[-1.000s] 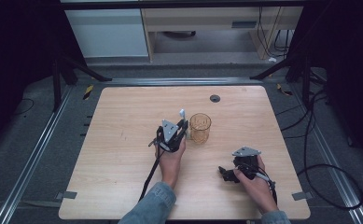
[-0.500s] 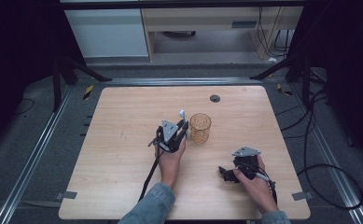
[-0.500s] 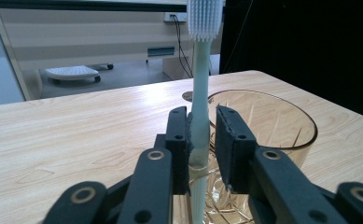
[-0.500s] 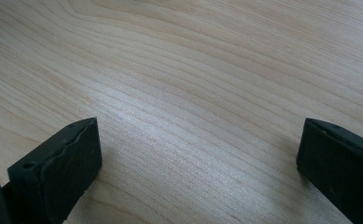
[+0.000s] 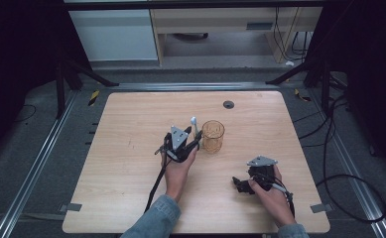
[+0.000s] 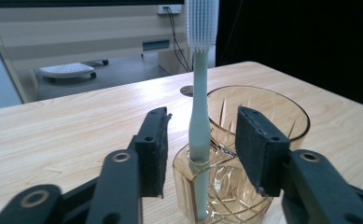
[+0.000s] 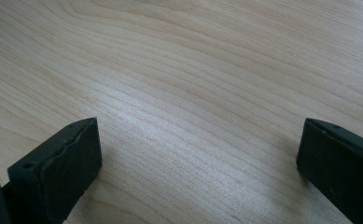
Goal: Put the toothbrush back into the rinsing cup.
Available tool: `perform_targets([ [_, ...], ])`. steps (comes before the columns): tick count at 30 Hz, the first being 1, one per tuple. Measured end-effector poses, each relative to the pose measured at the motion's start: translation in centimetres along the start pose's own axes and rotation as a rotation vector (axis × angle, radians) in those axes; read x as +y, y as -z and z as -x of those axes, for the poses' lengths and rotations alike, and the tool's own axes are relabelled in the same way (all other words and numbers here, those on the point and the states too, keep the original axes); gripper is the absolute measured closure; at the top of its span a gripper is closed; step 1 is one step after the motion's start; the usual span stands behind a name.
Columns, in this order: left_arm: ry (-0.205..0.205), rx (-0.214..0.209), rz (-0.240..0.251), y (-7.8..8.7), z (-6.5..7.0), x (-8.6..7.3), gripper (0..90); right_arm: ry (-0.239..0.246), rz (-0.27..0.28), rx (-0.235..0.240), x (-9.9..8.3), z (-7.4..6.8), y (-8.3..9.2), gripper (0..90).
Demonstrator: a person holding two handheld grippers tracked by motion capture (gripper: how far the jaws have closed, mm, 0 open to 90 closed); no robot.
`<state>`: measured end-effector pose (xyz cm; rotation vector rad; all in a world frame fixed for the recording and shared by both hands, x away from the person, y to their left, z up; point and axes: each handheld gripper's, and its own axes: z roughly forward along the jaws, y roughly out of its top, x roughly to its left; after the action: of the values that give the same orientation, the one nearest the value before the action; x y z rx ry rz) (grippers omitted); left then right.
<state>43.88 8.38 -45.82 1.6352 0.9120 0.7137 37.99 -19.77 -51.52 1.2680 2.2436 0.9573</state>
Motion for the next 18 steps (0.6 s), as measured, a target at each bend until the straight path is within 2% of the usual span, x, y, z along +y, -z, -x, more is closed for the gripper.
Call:
perform_targets([
  [3, -0.02, -0.017, -0.019, 0.2, -0.3, 0.2, 48.4, 0.0, 0.0, 0.0, 0.0, 0.0, 0.0, 0.4],
  [5, -0.028, -0.036, -0.047, 0.2, -0.6, 0.4, 41.2, 0.0, 0.001, 0.0, 0.0, 0.0, 0.0, 0.4],
  [9, -0.044, -0.054, -0.089, 0.3, -0.9, 0.6, 36.3, 0.001, 0.001, 0.0, 0.0, 0.0, 0.0, 0.4],
  [10, -0.052, -0.06, -0.109, 0.3, -0.9, 0.6, 33.7, 0.0, 0.001, 0.0, 0.0, 0.0, 0.0, 0.4],
  [11, -0.076, -0.061, -0.131, 0.4, -0.8, 0.7, 31.1, 0.0, 0.0, 0.0, 0.0, 0.0, 0.0, 0.4],
  [14, -0.1, -0.057, -0.127, 0.7, -0.9, 0.9, 29.6, 0.0, 0.001, 0.0, 0.0, 0.0, 0.0, 0.4],
  [18, -0.096, -0.083, -0.157, 0.9, -1.1, 1.2, 21.5, 0.0, 0.001, 0.0, 0.0, 0.0, 0.0, 0.4],
])
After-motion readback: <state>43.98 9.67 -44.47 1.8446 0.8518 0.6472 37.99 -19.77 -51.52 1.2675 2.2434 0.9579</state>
